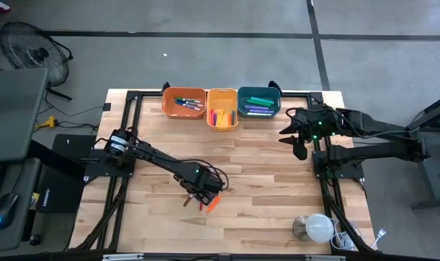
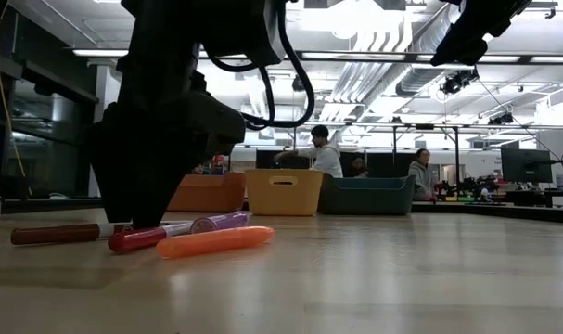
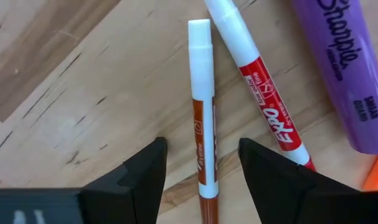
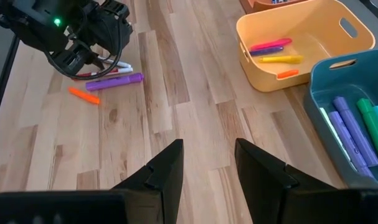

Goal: Pick & Place Markers
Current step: Put the brown marker into the orange bin

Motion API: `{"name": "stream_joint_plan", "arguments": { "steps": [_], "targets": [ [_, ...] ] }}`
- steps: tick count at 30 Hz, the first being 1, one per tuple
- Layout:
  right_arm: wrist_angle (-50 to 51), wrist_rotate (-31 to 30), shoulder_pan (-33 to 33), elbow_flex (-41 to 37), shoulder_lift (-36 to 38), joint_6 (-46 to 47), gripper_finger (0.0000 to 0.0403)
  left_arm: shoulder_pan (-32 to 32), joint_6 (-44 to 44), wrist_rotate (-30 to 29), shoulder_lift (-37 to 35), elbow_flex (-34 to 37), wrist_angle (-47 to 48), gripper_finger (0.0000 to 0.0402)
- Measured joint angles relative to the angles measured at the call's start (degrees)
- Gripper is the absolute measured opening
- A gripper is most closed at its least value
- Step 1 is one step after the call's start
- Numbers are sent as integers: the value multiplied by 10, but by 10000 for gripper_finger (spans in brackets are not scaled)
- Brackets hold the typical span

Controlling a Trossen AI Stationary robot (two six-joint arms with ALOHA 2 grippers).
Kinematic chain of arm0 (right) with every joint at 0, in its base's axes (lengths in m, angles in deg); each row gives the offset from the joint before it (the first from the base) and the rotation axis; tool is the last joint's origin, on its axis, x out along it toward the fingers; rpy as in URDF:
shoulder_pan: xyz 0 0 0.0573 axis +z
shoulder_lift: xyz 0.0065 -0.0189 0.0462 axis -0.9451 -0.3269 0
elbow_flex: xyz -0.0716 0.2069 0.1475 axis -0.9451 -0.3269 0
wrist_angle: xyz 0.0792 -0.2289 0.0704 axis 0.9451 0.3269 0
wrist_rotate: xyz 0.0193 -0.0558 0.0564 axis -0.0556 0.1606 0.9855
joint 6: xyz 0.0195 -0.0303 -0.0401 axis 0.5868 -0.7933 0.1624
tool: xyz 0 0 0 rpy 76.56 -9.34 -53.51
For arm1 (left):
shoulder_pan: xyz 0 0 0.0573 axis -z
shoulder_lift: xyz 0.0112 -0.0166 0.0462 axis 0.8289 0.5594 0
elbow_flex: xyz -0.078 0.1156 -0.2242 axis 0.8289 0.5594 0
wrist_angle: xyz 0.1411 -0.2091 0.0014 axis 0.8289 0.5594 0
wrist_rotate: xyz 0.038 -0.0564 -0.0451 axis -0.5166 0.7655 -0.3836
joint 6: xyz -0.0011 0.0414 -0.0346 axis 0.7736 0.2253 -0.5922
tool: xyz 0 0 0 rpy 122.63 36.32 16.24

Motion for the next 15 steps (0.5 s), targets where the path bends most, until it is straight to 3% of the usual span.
{"name": "stream_joint_plan", "arguments": {
  "steps": [8, 15],
  "targets": [
    [1, 0, 0, 0, 0, 4, 134, 1, 0, -9, 1, 1, -8, 195],
    [2, 0, 0, 0, 0, 5, 134, 2, -8, -10, 4, 2, -30, 142]
  ]
}}
